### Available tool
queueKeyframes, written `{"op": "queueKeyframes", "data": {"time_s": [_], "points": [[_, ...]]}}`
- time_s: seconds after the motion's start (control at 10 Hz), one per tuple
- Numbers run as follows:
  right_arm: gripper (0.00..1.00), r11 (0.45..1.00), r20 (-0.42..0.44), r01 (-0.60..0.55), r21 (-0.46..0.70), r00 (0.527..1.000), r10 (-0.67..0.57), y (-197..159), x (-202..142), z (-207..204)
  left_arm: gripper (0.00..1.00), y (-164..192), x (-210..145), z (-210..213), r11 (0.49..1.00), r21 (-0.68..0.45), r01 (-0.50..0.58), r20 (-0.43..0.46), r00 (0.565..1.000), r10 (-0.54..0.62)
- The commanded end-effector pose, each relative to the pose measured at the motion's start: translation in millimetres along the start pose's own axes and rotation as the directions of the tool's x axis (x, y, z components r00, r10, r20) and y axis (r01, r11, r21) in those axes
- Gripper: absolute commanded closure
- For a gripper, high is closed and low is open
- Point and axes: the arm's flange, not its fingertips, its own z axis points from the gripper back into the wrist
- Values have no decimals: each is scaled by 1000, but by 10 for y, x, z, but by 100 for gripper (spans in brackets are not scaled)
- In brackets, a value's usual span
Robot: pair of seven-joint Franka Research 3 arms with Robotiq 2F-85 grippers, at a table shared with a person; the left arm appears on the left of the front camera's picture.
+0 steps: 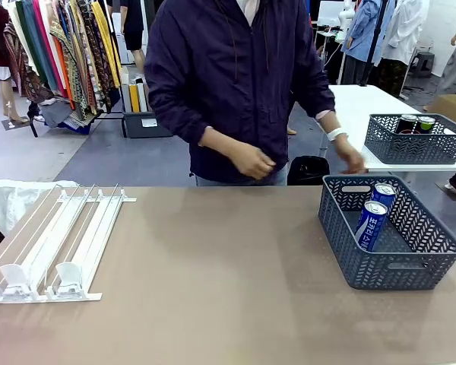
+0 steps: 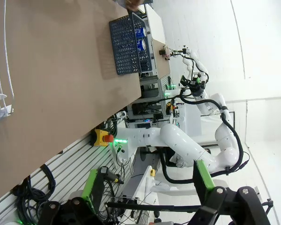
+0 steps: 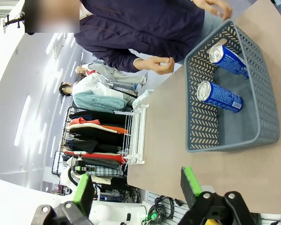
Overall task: Retrieve and store the cans from the dispenser.
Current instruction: Pick up one can from the Automatic Can Dispenser and place it in the middle of the table.
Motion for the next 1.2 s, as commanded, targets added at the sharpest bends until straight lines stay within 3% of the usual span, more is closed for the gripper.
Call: {"op": "queueKeyframes", "data": {"time_s": [0.0, 1.1], "points": [[0, 999, 9, -24, 23, 1000, 24, 17, 28, 7, 0, -12, 4, 1, 1000, -18, 11, 6, 1000, -11], [0, 999, 9, -24, 23, 1000, 24, 17, 28, 7, 0, -12, 4, 1, 1000, -18, 11, 6, 1000, -11]]}}
